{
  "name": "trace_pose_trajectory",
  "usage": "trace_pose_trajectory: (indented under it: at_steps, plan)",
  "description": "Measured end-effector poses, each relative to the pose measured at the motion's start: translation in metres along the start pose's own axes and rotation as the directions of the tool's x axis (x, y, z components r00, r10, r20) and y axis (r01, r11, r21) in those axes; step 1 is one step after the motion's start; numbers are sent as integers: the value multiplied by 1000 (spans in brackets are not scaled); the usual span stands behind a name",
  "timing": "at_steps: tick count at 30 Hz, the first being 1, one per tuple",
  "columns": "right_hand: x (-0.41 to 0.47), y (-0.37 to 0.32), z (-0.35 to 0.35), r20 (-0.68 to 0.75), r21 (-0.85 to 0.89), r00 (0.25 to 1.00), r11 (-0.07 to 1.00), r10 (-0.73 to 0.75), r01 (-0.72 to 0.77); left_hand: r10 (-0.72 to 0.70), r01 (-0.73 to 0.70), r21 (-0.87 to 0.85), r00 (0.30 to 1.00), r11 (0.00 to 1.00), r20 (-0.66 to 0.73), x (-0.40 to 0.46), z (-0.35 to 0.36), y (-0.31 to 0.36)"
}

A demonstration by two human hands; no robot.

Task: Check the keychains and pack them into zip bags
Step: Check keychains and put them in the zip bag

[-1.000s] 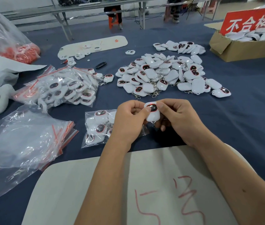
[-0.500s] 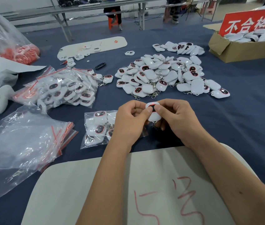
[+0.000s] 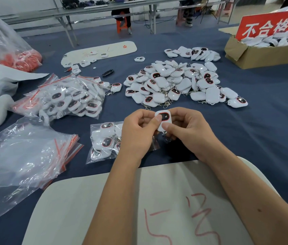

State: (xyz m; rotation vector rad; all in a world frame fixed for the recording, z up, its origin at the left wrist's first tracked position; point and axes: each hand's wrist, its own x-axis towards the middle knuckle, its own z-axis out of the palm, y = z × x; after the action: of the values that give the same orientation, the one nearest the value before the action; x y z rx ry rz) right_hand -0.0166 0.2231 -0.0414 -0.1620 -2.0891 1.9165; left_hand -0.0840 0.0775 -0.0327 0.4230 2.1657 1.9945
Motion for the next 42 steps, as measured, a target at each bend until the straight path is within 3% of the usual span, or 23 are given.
trace_pose_trajectory:
  at_steps: [2,4,6,8,13,16,18,23,28,32,35,39,42]
  plan:
    - [1,1,-1,-24,-2,1000,1000,1,-1,34,-35,-3,999,999,-39,-2,1,3]
    - [2,1,-2,-74,19,997,1000,12,-10,164,-146,99,964,984,-210,-4,1,5]
    - [3,2,-2,-109,40,993,999,38,-34,330,-208,316,852,926,-406,-5,-2,8]
    - [4,3,-1,-122,33,991,998,53,-49,404,-143,493,781,858,-476,-6,-7,8]
    - [4,3,1,-196,10,980,999,34,-33,352,31,808,890,588,-290,-5,-1,-3]
    - [5,4,0,-216,21,976,999,32,-28,334,61,883,912,464,-239,-6,11,-4]
    - [5,5,0,-228,21,973,999,30,-25,326,79,898,915,433,-238,-6,15,-6]
    - [5,6,0,-202,-15,979,1000,10,-13,297,139,888,910,438,-289,-5,13,-4]
    - [6,8,0,-182,5,983,1000,2,-2,286,88,823,912,561,-293,-6,7,-4]
    - [5,4,6,-174,253,984,964,-41,85,242,32,744,935,668,-258,-1,-5,-1]
    - [2,-1,15,-78,438,993,892,-86,112,226,-23,703,954,711,-196,2,-14,0]
    - [1,0,28,47,362,992,927,-120,95,245,-87,598,951,797,-189,1,-16,-1]
    - [2,3,33,65,255,996,966,-62,43,350,-153,599,909,786,-227,-1,-16,0]
